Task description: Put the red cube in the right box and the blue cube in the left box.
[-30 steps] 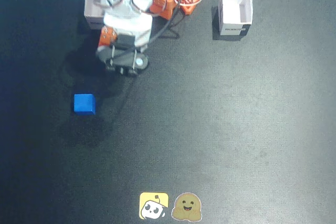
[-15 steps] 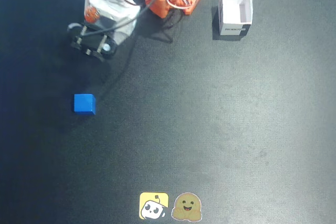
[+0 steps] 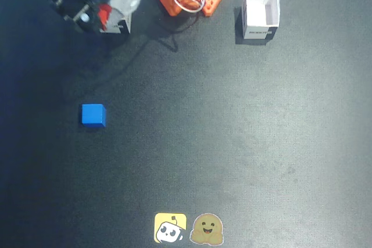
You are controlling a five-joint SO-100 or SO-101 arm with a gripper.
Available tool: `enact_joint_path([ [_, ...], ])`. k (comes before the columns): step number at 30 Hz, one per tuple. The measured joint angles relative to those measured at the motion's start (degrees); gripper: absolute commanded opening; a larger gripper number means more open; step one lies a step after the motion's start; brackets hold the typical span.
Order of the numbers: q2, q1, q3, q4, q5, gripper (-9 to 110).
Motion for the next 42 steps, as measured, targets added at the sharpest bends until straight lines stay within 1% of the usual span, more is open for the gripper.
enact_joint_path([
  [4,0.00,4.22,0.00,0.26,0.97,9],
  [15,2.55,6.24,0.00,3.87,10.37,9],
  [18,2.72,7.29,0.18,4.22,11.60,9],
  [27,3.16,9.14,0.53,4.22,11.60,10],
  [32,4.48,9.14,1.49,4.22,11.51,18],
  [39,7.65,9.14,2.20,4.13,9.67,18],
  [41,7.82,9.05,2.20,4.13,9.32,14],
  [42,7.82,8.96,2.20,3.96,9.14,10],
])
